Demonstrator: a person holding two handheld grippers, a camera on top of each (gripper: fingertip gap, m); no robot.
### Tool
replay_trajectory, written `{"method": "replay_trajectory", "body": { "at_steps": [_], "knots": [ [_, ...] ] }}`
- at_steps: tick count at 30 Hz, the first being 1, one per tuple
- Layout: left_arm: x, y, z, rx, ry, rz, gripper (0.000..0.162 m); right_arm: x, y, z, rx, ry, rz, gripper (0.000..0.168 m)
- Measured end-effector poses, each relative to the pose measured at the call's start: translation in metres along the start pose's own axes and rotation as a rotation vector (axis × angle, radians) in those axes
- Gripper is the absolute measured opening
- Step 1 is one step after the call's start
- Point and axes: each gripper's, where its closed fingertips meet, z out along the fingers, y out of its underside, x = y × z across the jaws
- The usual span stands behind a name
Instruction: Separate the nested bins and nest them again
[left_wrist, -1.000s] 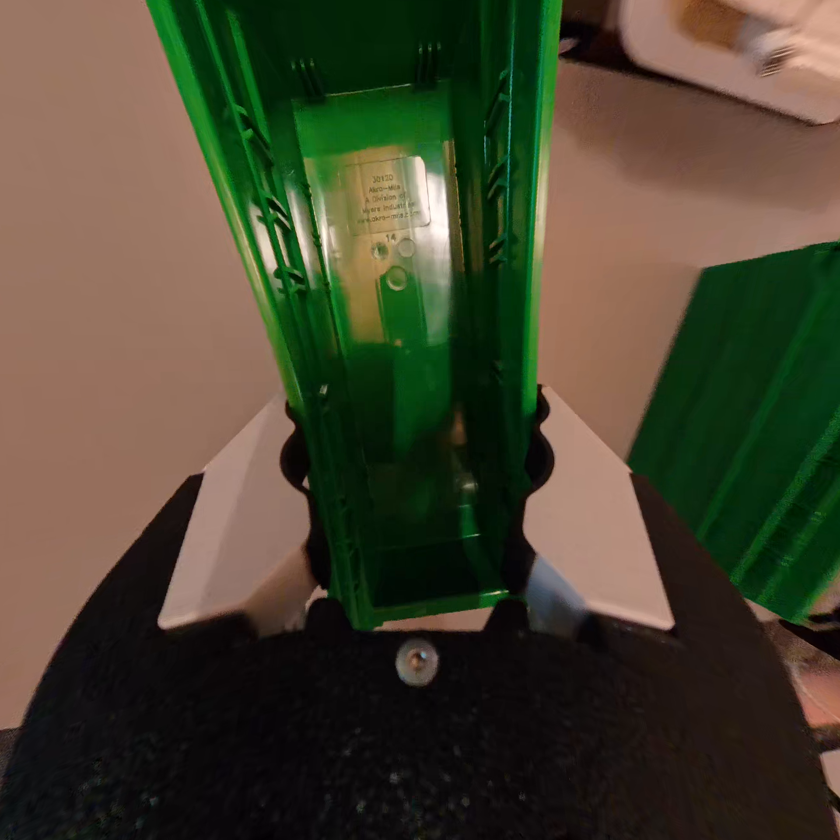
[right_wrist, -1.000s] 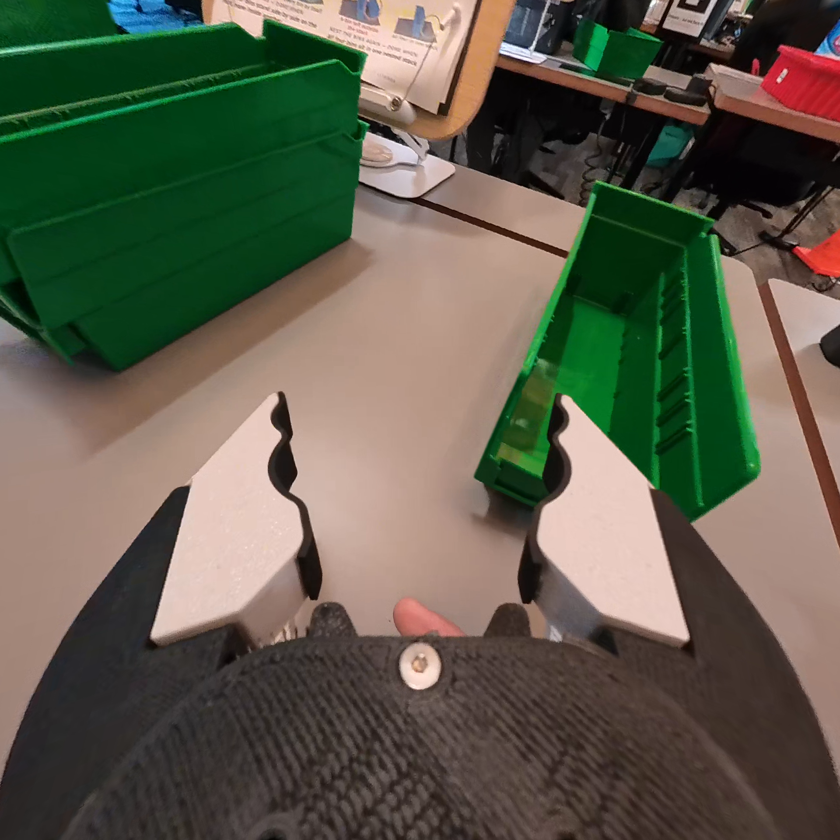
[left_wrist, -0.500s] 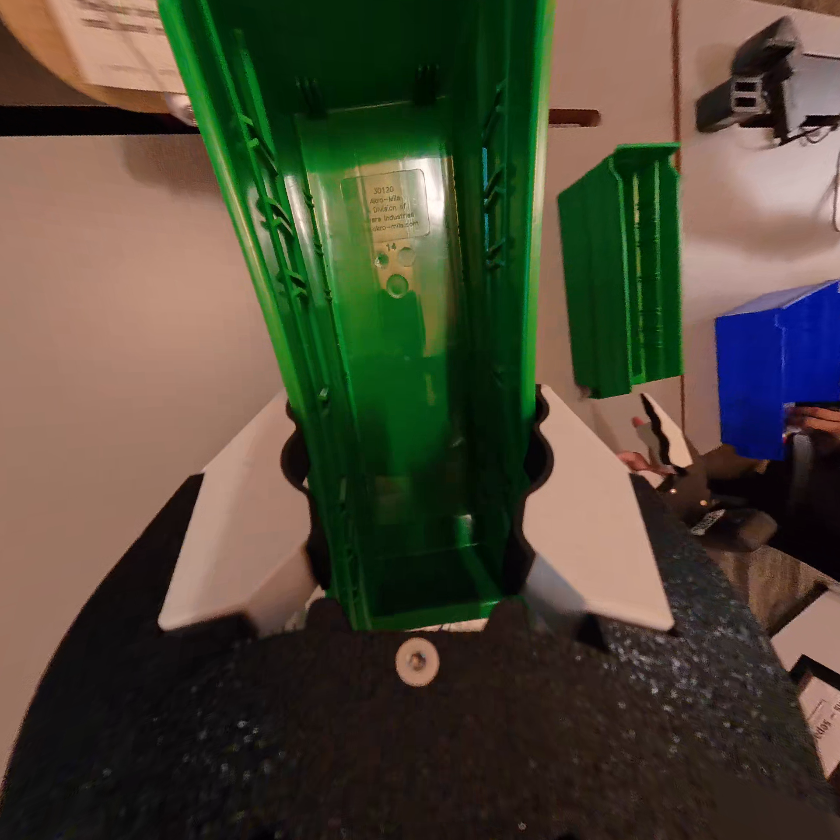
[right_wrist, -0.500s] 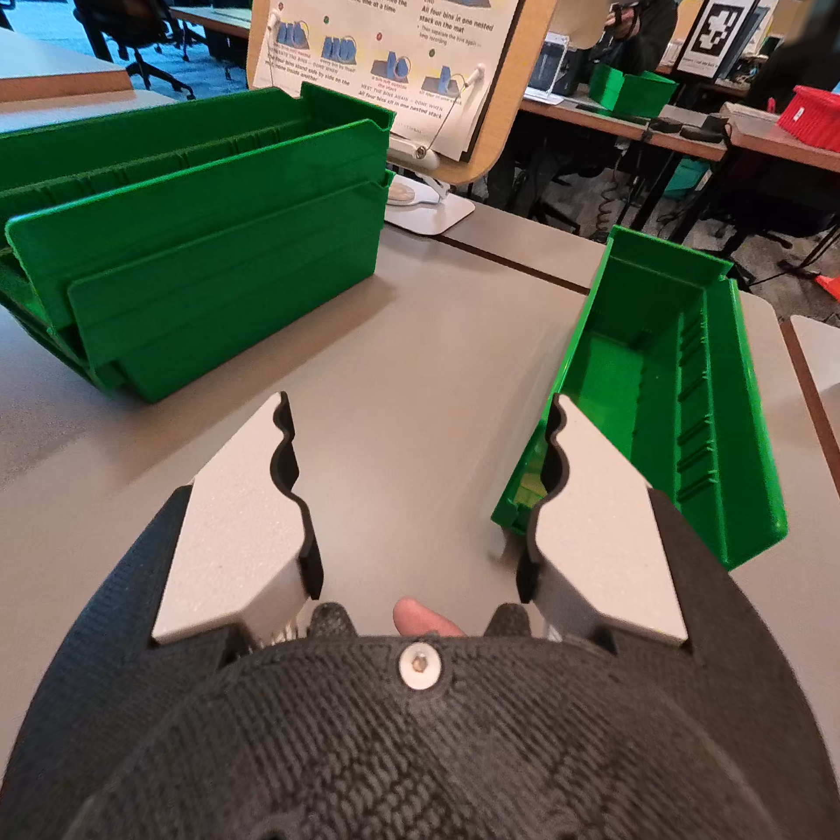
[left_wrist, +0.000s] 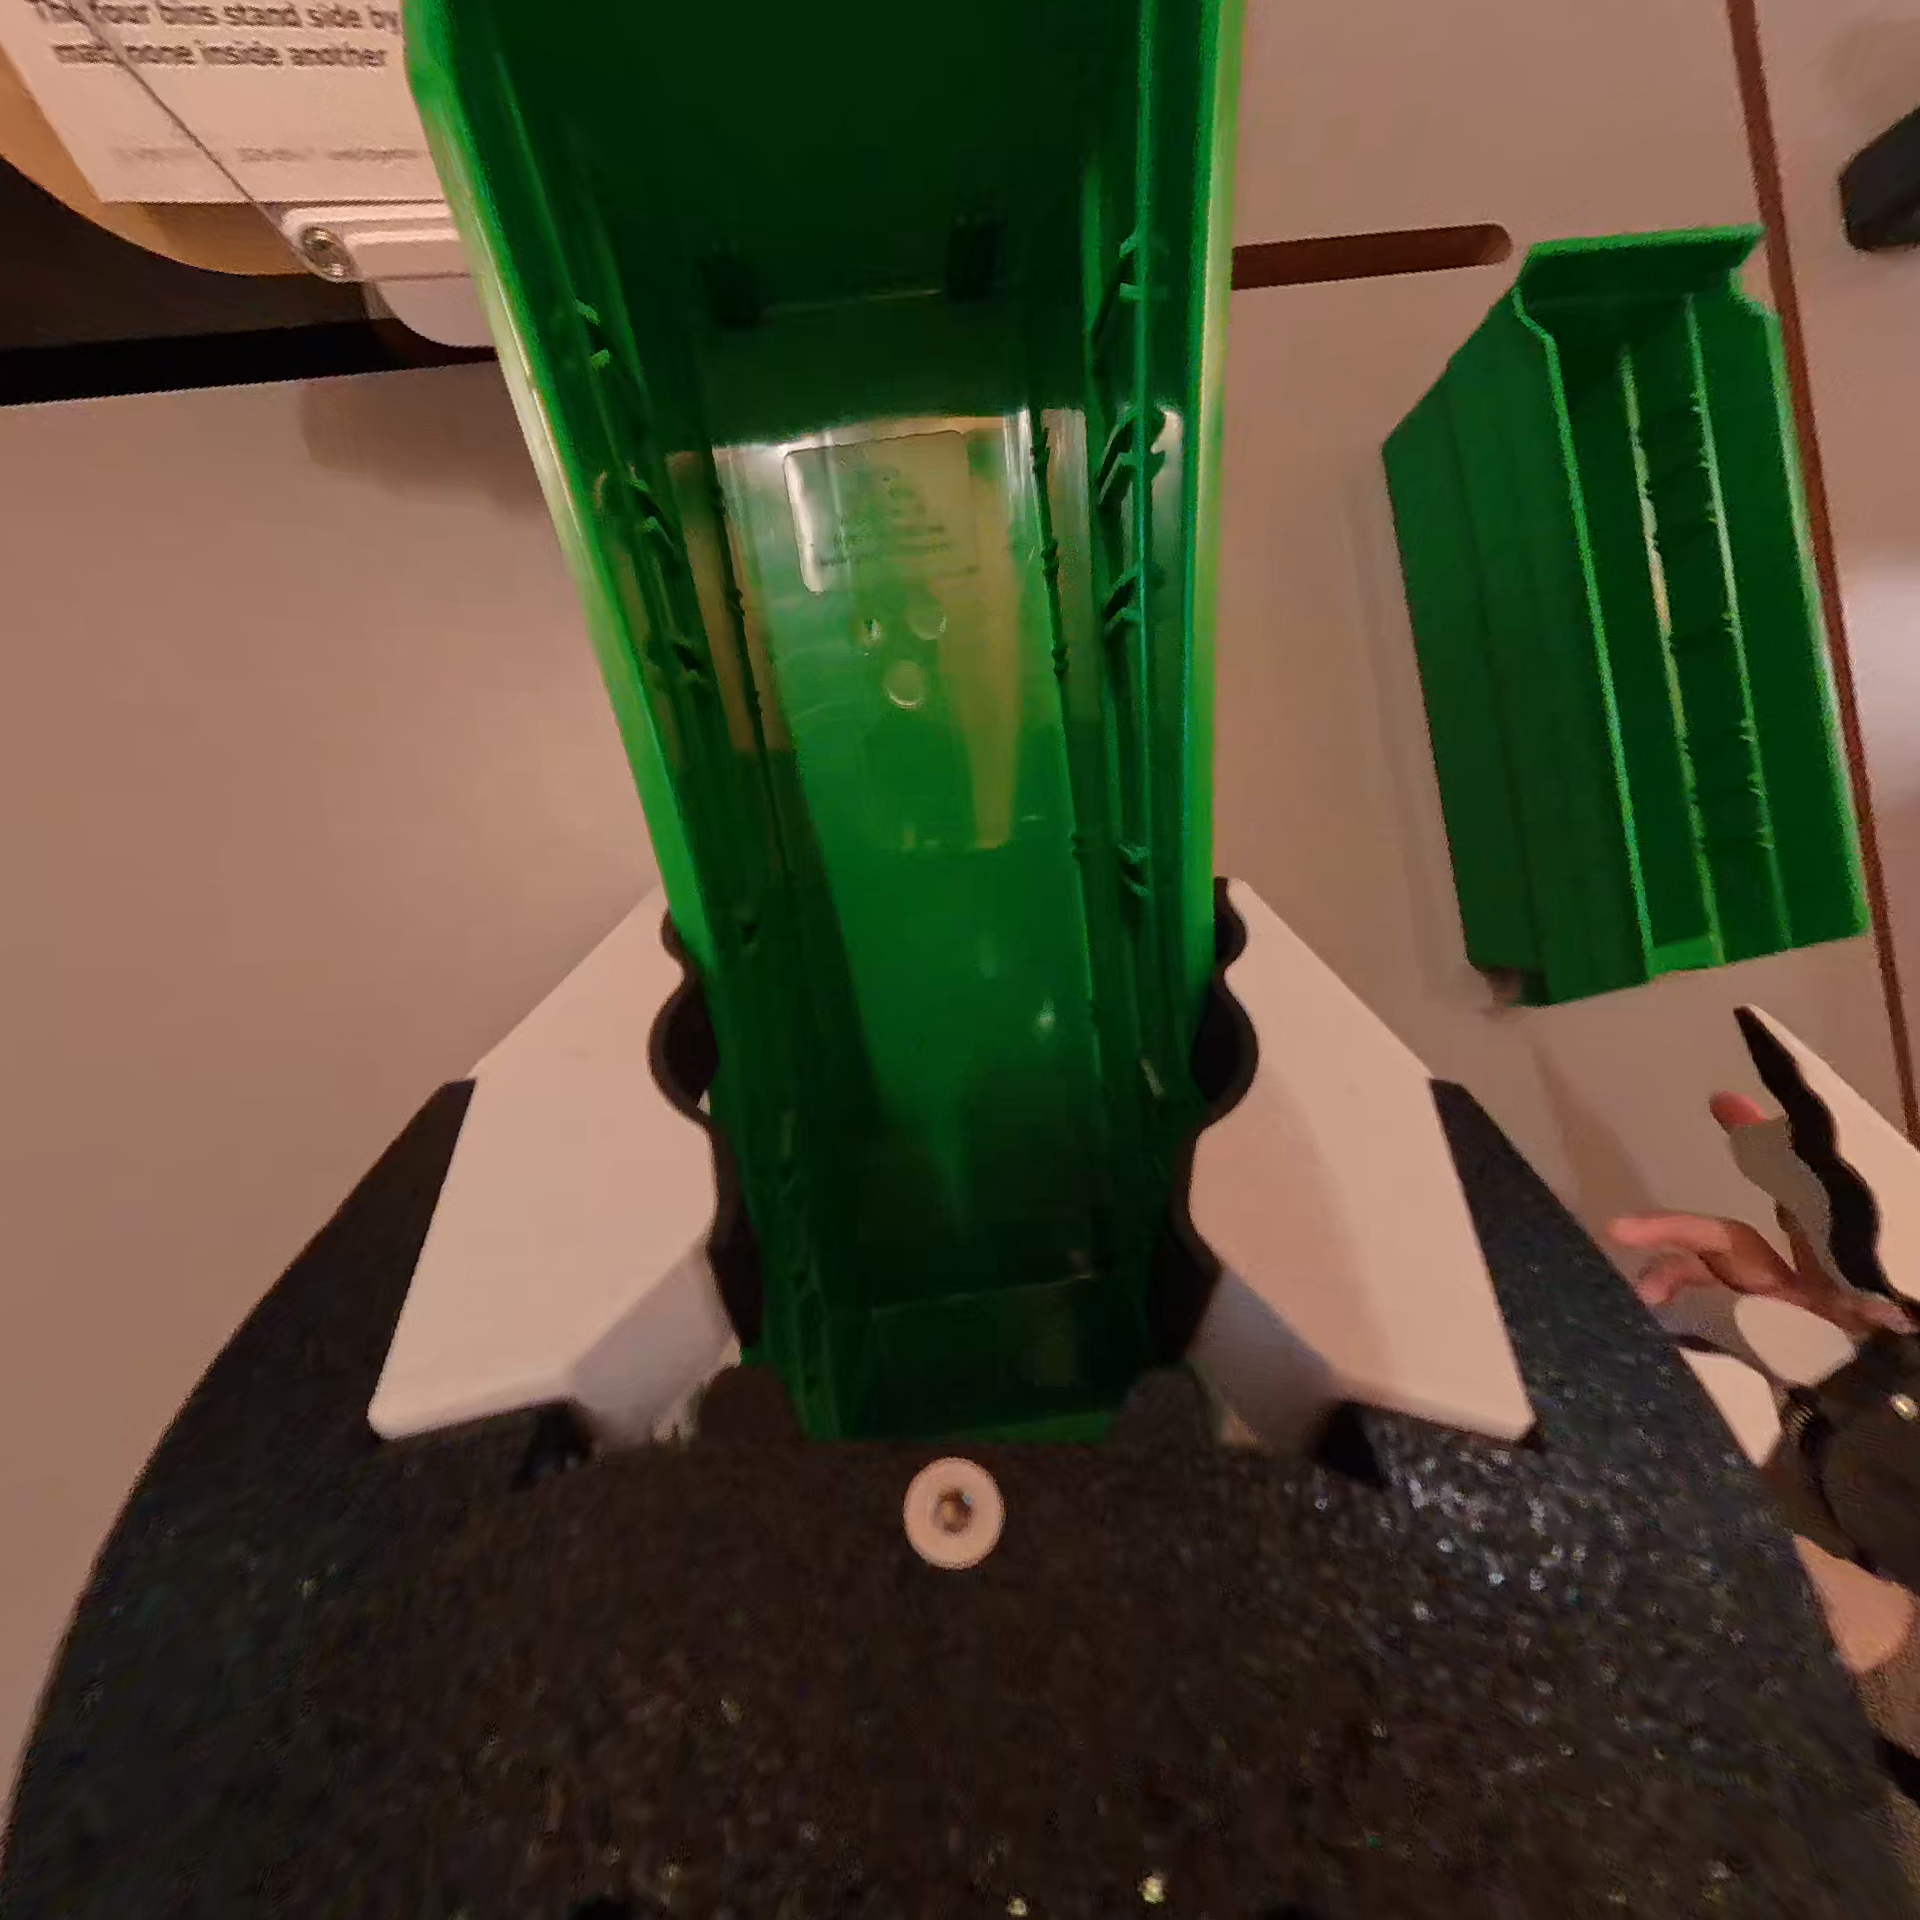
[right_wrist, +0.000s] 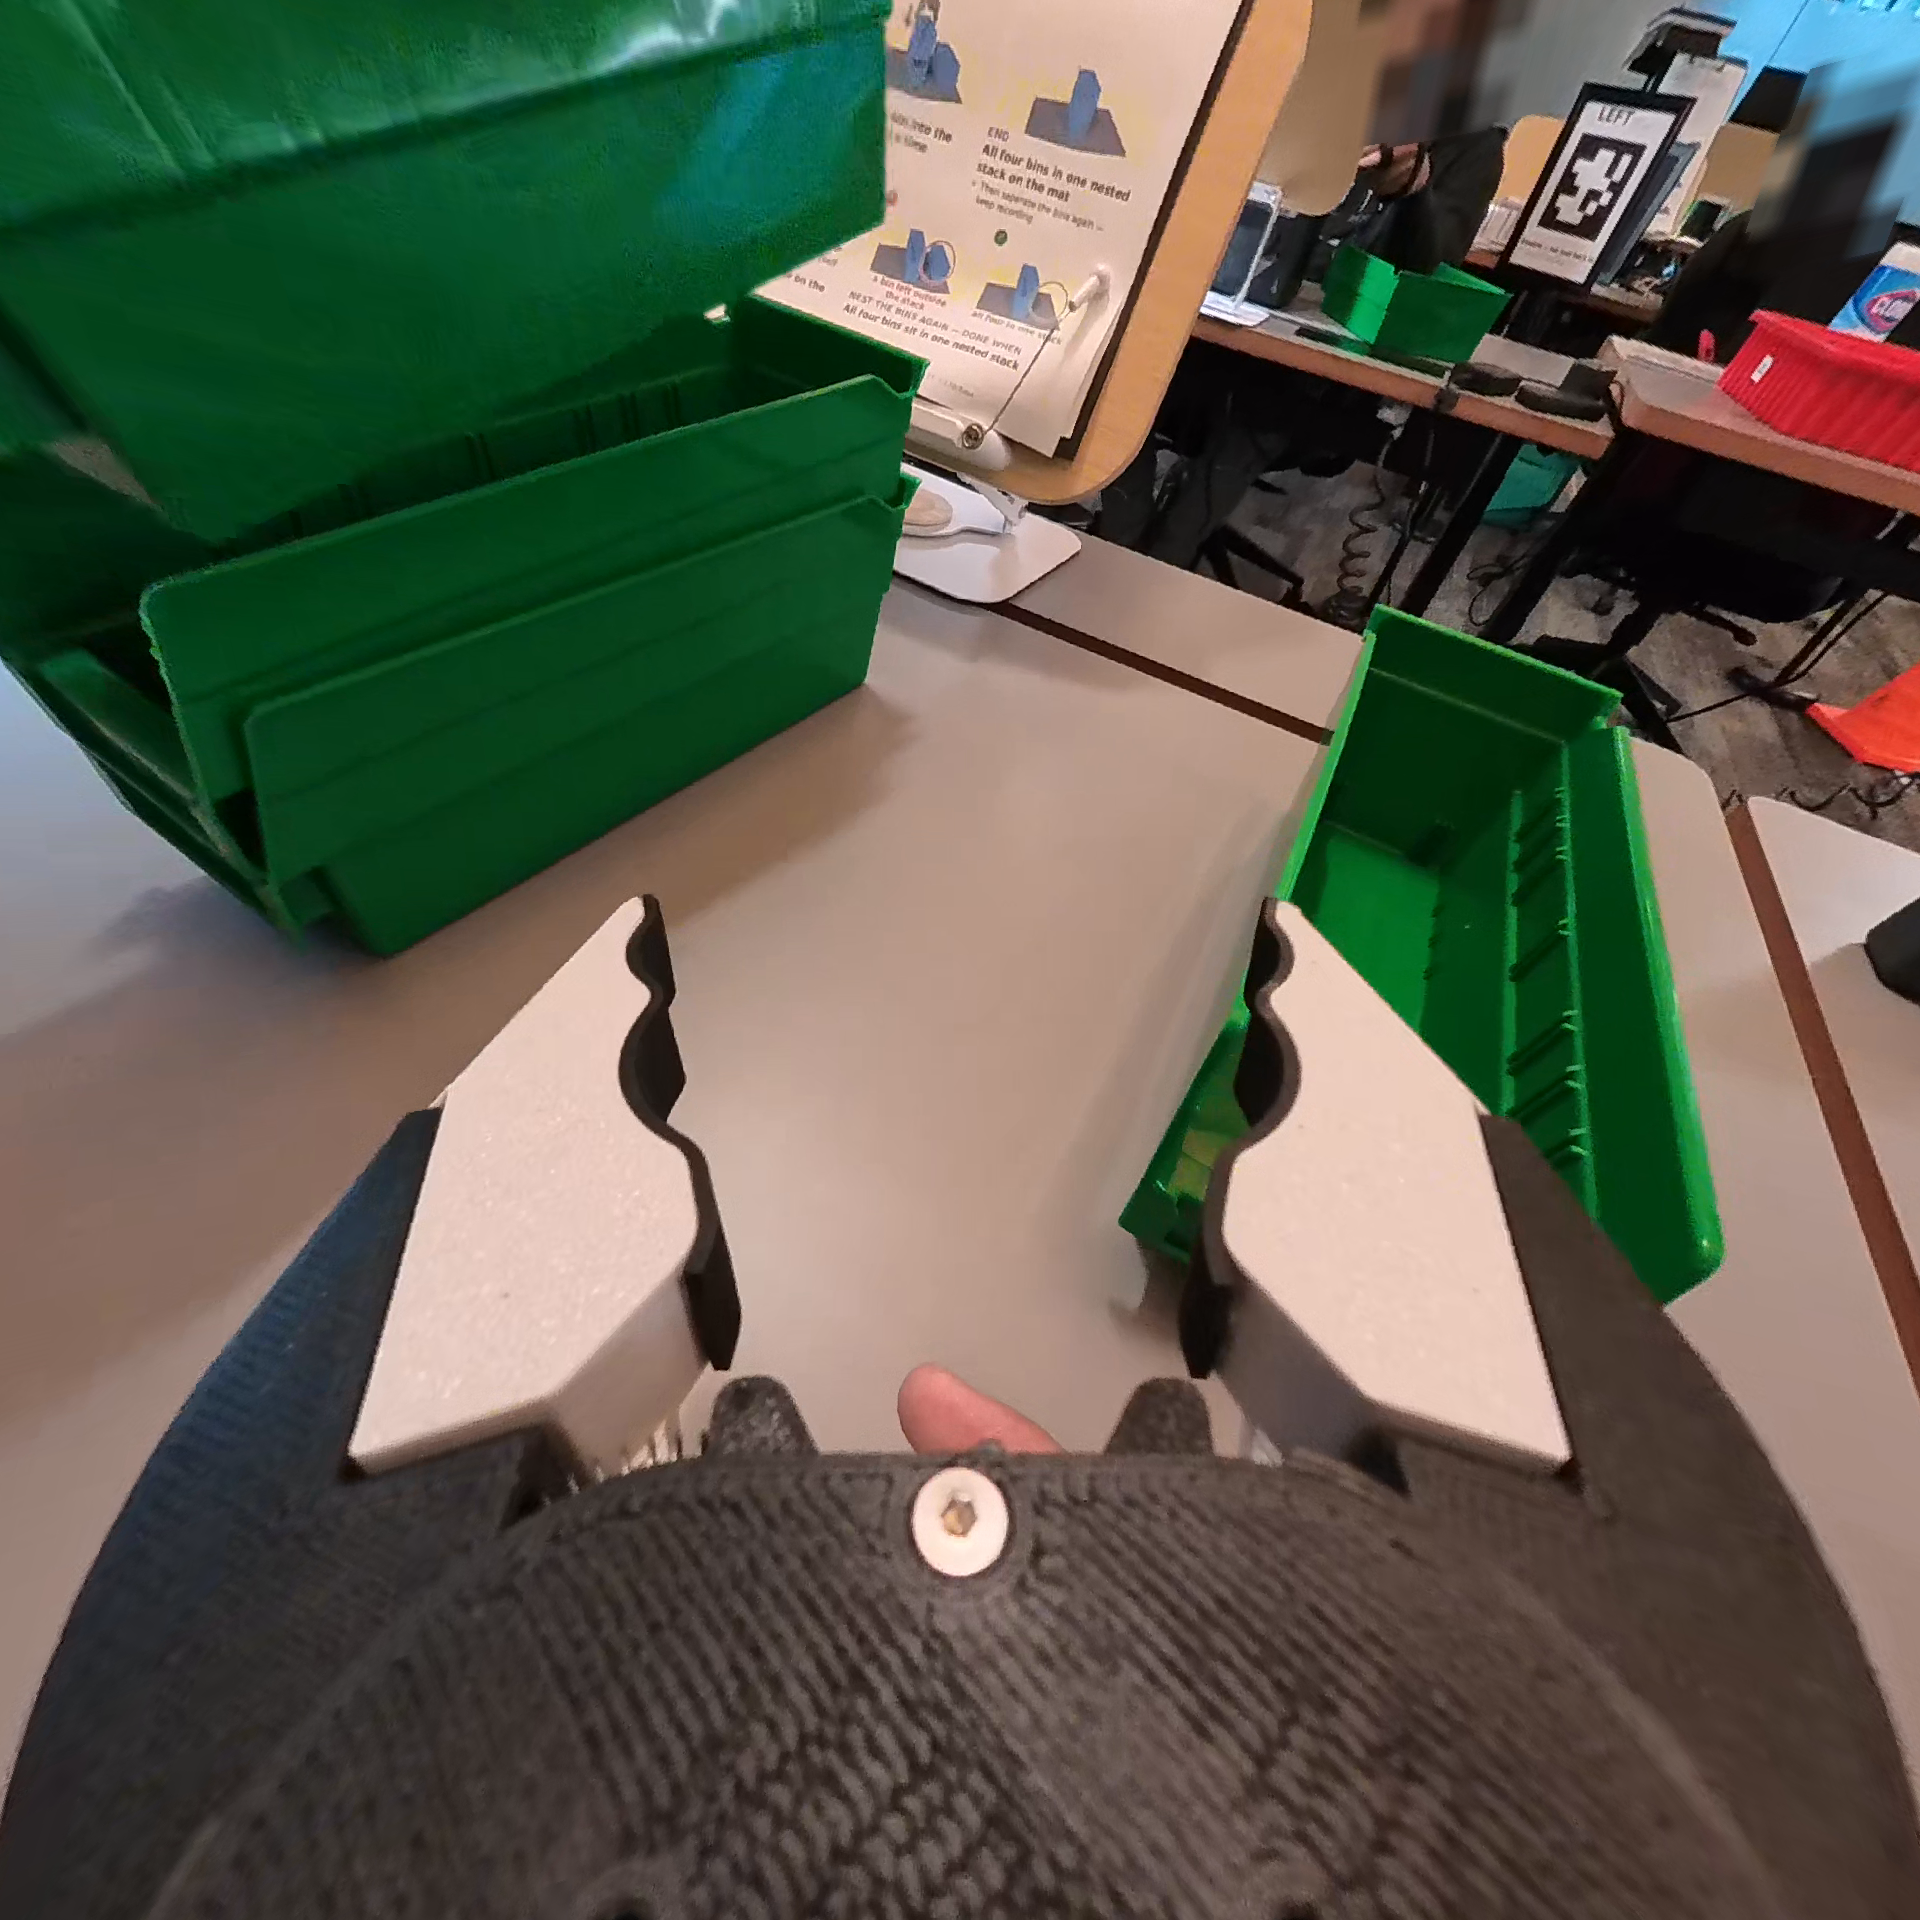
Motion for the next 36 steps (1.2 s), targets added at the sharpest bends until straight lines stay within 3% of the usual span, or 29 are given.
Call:
{"method": "replay_trajectory", "body": {
  "at_steps": [5,36],
  "knots": [
    [-0.005,0.003,0.011,0.021,-0.075,0.017,0.094,0.001,0.004,0.002,-0.012,0.000,0.000,0.109],
    [-0.006,0.039,0.070,-0.070,-0.070,0.059,0.098,0.002,0.025,0.014,-0.076,-0.009,0.007,0.109]
  ]
}}
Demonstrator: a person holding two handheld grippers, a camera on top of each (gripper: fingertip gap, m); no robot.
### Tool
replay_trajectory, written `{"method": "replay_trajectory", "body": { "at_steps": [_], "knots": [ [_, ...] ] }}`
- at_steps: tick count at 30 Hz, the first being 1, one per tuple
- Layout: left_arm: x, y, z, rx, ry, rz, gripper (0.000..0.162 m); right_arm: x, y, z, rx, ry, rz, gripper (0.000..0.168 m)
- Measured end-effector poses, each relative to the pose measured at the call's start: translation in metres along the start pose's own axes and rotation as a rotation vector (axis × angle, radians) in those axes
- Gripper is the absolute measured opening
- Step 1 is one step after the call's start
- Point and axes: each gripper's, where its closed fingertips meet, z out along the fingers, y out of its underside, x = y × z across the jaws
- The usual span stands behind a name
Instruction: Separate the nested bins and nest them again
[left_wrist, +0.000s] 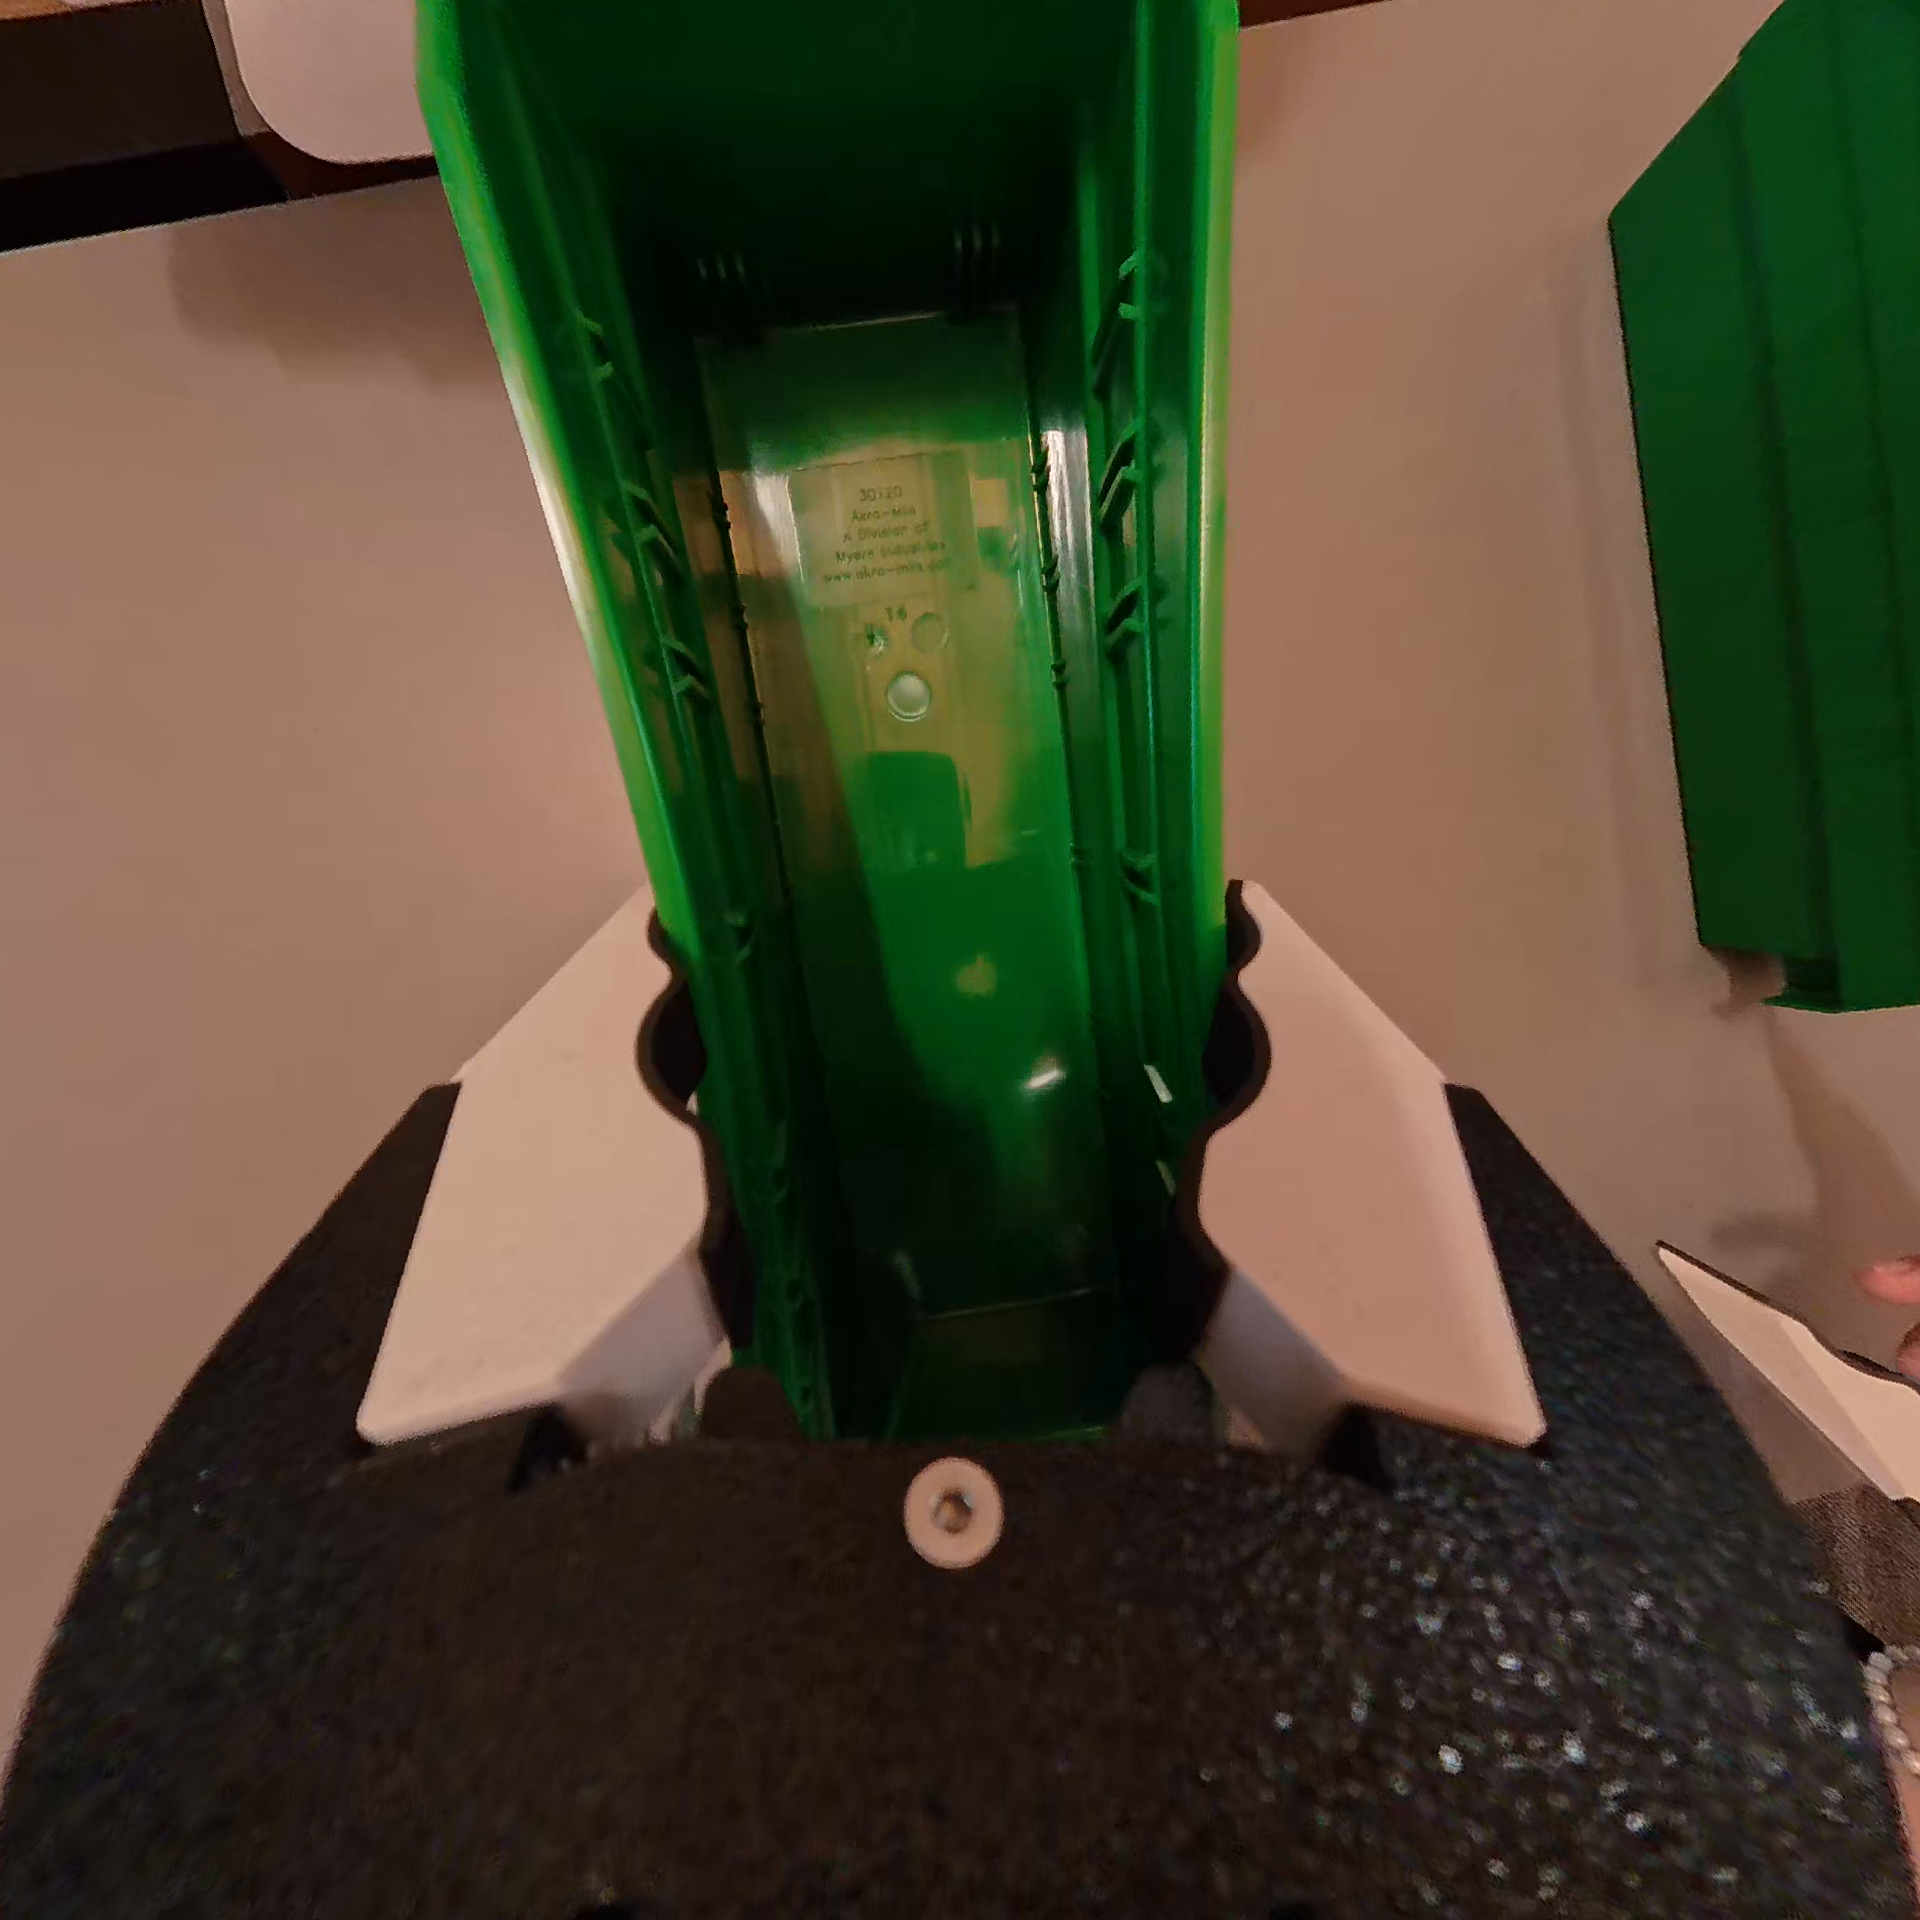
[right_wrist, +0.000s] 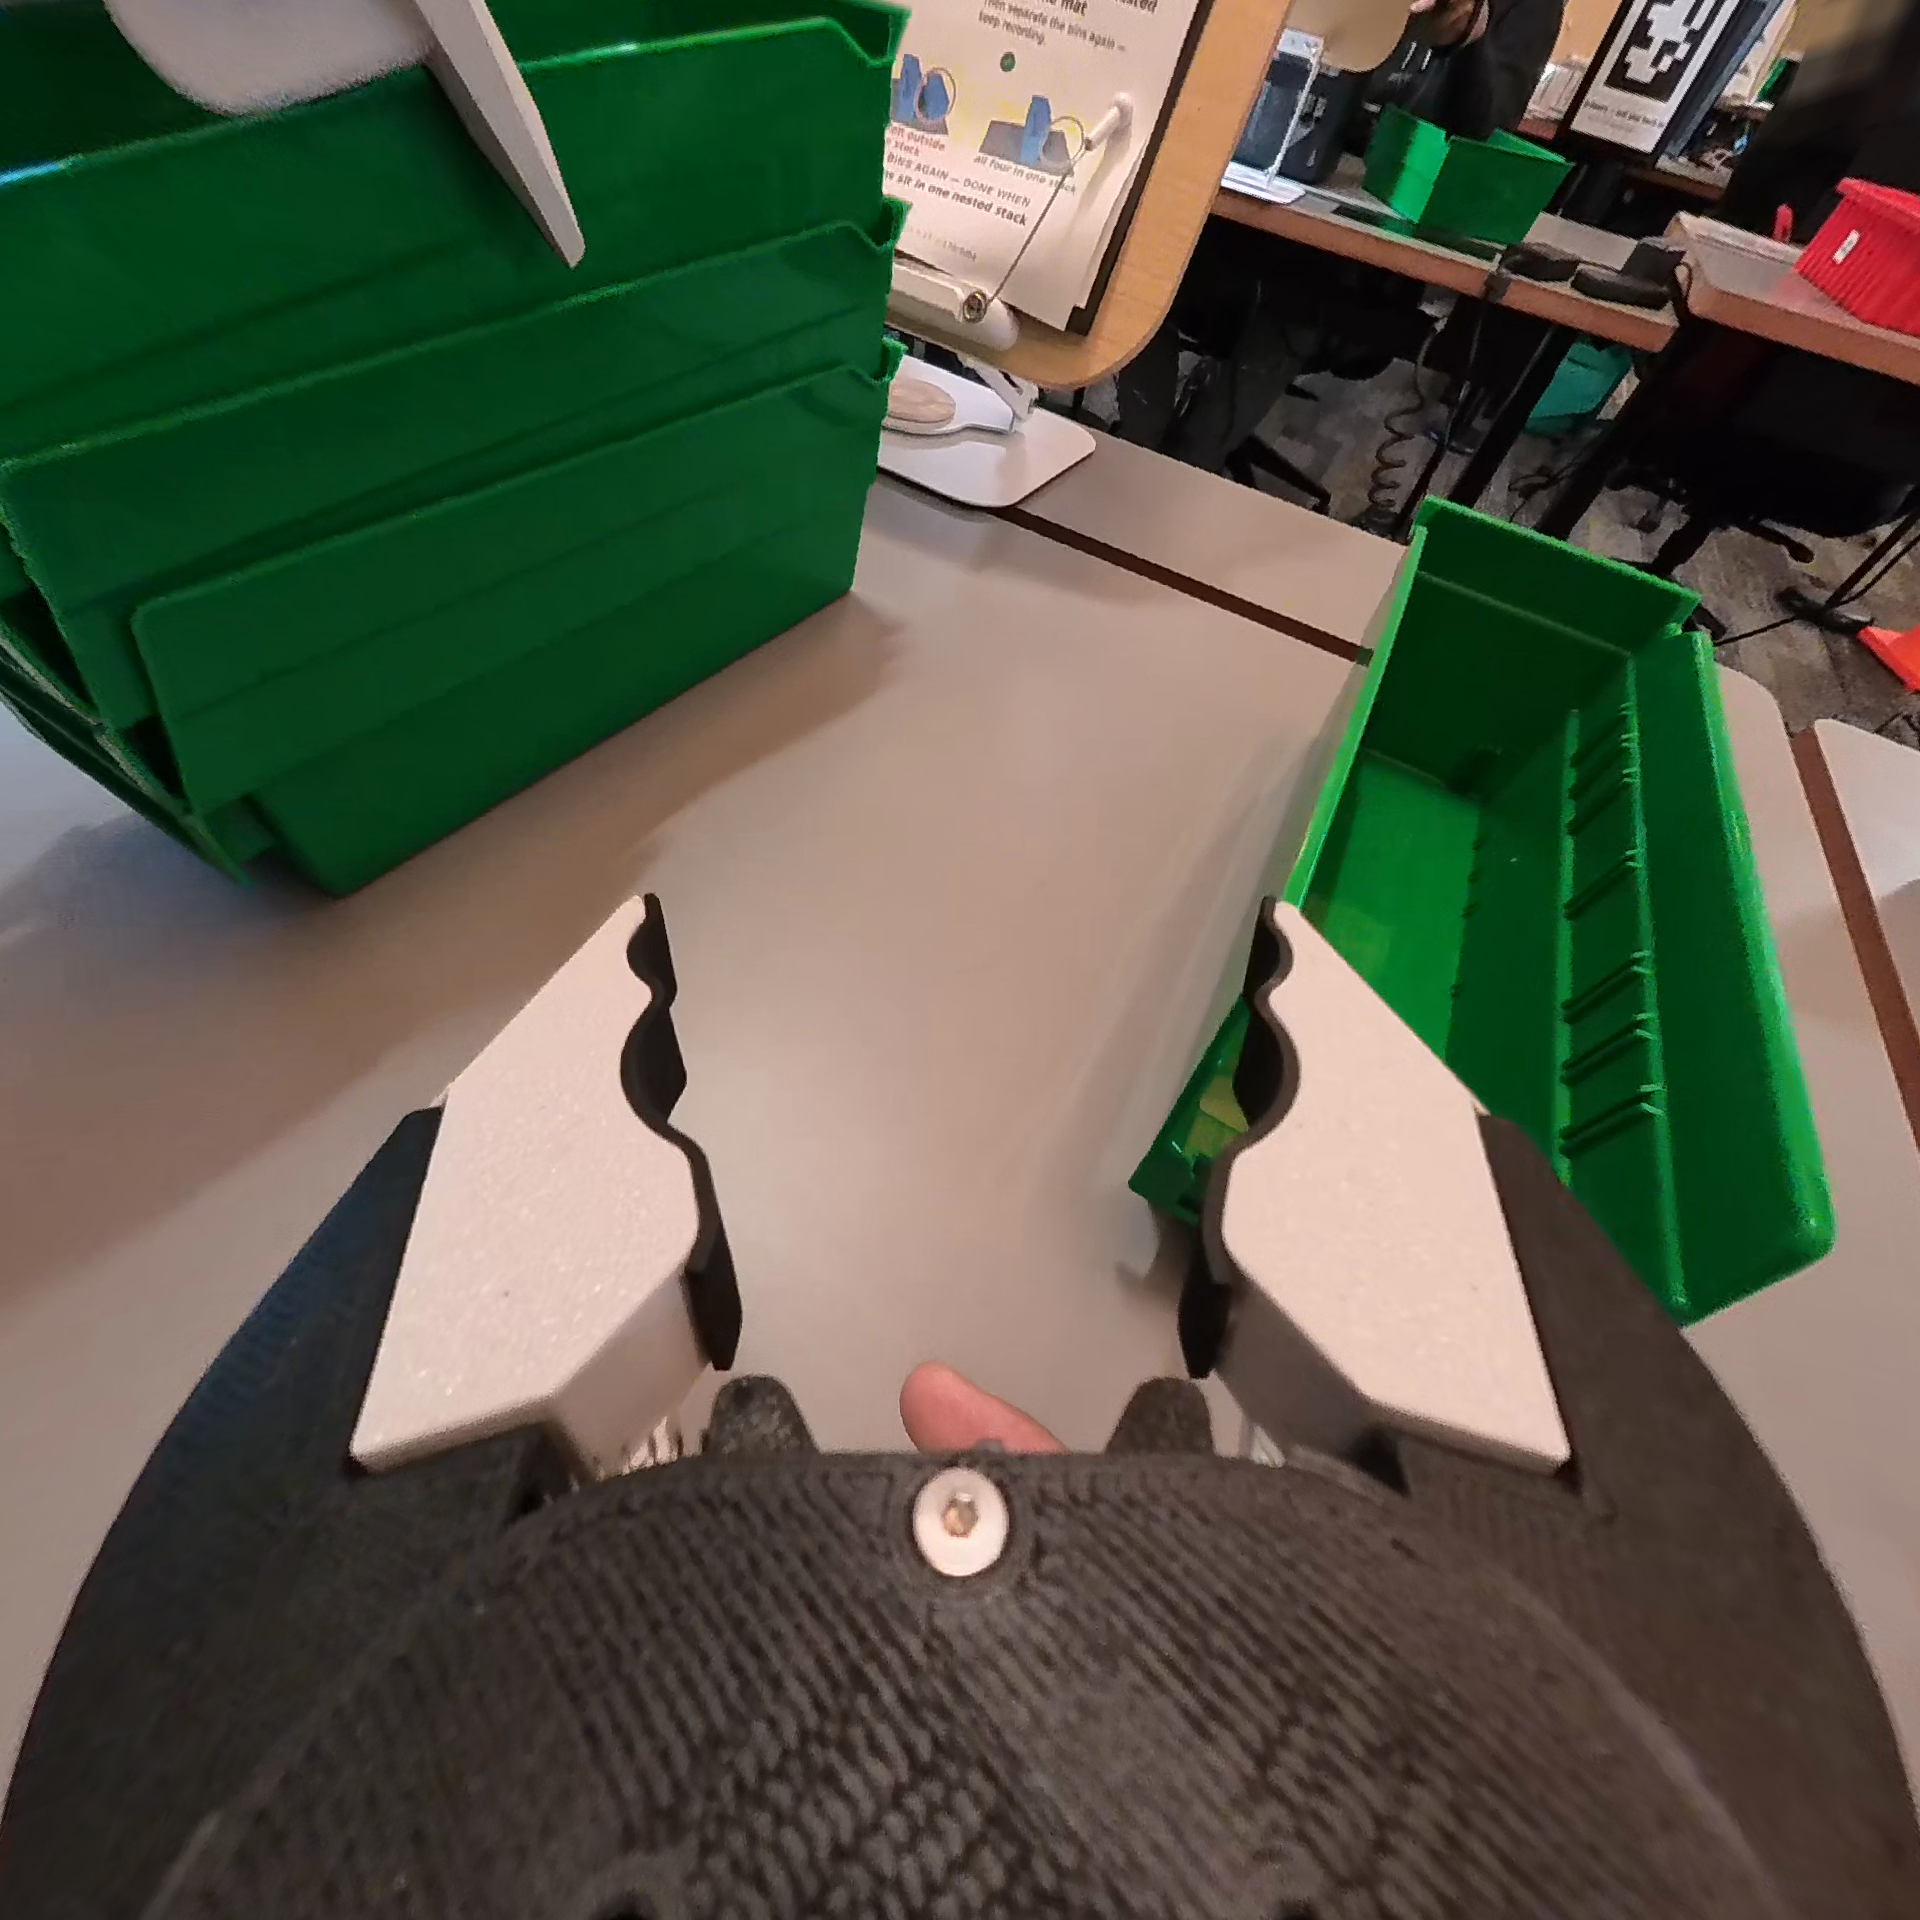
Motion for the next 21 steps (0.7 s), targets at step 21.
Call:
{"method": "replay_trajectory", "body": {
  "at_steps": [21],
  "knots": [
    [-0.0062,-0.0012,0.0089,-0.083,-0.091,-0.073,0.107,0.0009,0.0067,0.0018,-0.022,-0.002,-0.008,0.109]
  ]
}}
